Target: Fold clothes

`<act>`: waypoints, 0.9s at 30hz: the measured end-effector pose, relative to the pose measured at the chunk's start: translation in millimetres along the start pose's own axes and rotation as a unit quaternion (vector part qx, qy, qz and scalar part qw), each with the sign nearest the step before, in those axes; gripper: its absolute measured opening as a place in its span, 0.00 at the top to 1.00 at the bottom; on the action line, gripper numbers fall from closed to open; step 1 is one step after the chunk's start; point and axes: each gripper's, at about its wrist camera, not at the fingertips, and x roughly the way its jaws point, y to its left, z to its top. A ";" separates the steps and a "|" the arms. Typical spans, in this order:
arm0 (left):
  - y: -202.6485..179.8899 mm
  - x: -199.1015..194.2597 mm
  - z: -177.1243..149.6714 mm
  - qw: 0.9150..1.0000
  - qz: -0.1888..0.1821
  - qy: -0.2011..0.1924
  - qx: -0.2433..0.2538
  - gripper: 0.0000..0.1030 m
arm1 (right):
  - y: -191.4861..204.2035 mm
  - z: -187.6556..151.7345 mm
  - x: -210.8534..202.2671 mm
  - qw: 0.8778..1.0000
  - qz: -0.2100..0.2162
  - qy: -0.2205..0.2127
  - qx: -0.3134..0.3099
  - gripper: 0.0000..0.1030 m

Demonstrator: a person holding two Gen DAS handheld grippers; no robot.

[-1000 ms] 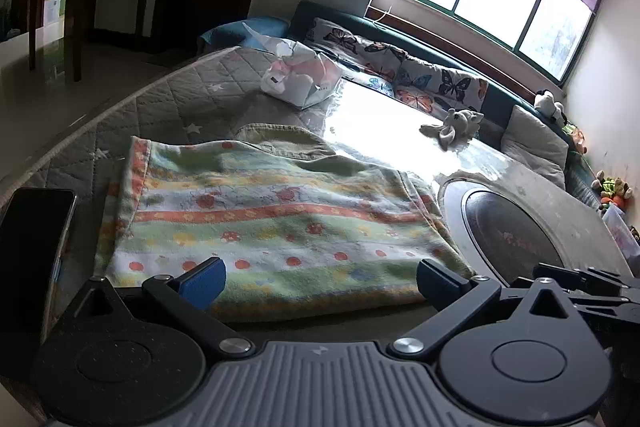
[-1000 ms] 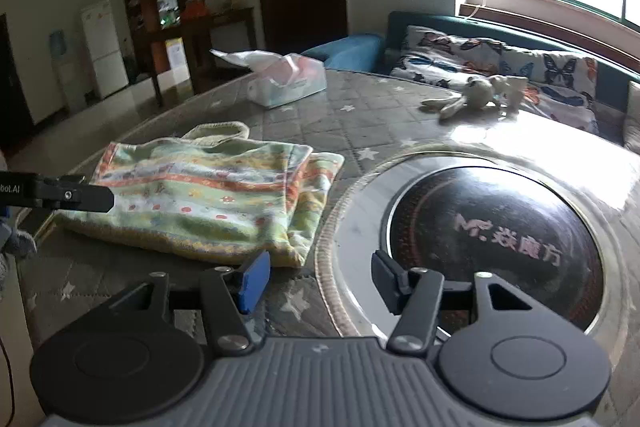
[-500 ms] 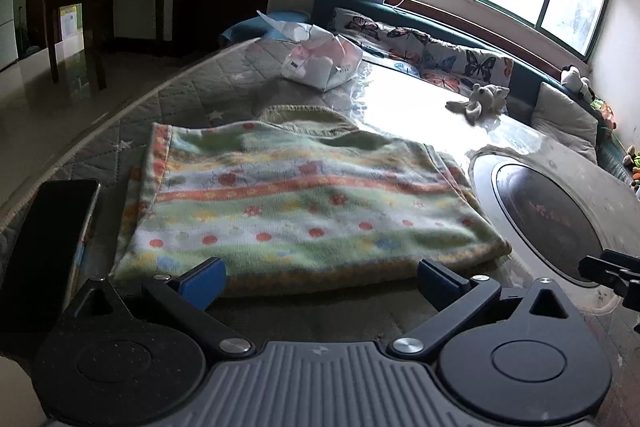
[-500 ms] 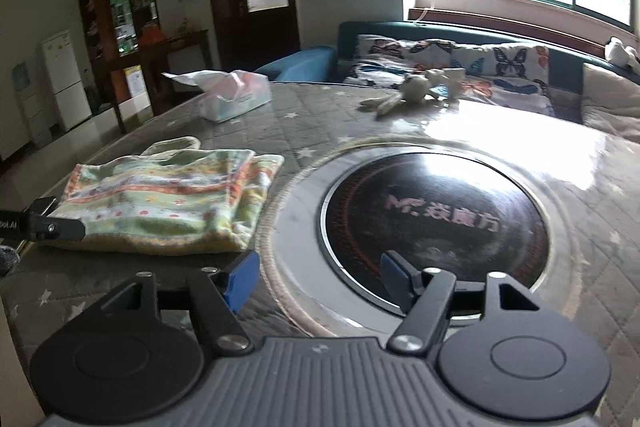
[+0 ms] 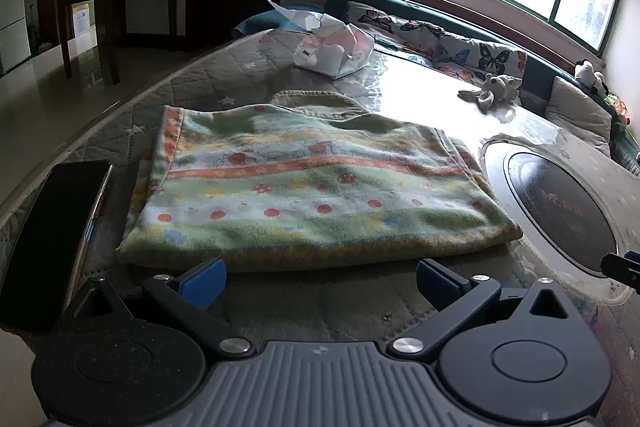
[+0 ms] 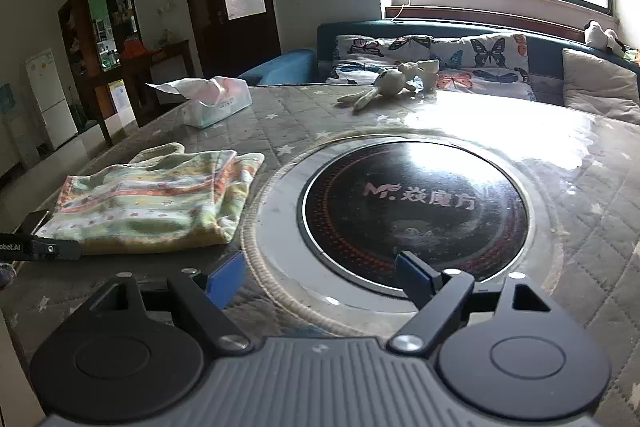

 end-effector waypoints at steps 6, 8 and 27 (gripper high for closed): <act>-0.1 -4.4 -4.2 1.000 0.012 -0.006 0.003 0.00 | 7.7 -3.1 -1.0 1.000 0.013 -0.002 0.008 0.12; 1.1 -4.4 -5.4 1.000 0.012 -0.004 -0.001 0.00 | 9.9 -4.4 -0.8 1.000 0.017 0.000 0.010 0.12; -4.9 -5.5 -19.1 0.999 0.038 -0.009 0.022 0.00 | 26.9 -13.0 -2.5 0.999 0.039 0.003 0.015 0.08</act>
